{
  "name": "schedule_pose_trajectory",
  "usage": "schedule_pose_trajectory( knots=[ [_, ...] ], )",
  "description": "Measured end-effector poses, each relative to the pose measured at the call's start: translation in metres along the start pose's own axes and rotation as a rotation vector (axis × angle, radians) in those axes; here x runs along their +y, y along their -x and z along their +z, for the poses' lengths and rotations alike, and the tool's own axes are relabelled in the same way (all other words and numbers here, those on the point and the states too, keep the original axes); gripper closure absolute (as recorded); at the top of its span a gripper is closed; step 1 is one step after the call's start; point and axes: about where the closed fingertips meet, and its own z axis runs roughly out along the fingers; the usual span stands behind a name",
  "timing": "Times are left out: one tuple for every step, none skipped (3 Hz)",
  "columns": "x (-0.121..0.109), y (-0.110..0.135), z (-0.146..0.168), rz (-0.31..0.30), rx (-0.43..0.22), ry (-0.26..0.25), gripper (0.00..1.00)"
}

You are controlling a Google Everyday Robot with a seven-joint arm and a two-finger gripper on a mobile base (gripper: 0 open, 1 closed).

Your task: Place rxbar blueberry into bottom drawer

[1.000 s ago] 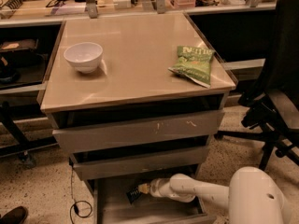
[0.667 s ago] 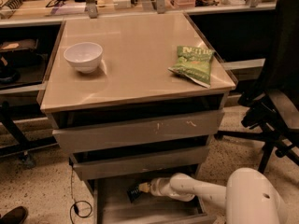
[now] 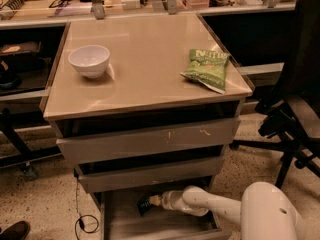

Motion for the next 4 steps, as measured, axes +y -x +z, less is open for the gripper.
schedule_pose_trajectory(
  knots=[
    [0.0000,0.0000,0.0000,0.000,0.000,0.000,0.61],
    [0.0001,-0.0001,0.0001,0.000,0.000,0.000,0.38],
    [0.0001,-0.0001,0.0001,0.000,0.000,0.000,0.14],
    [0.0001,-0.0001,0.0001,0.000,0.000,0.000,0.00]
  ],
)
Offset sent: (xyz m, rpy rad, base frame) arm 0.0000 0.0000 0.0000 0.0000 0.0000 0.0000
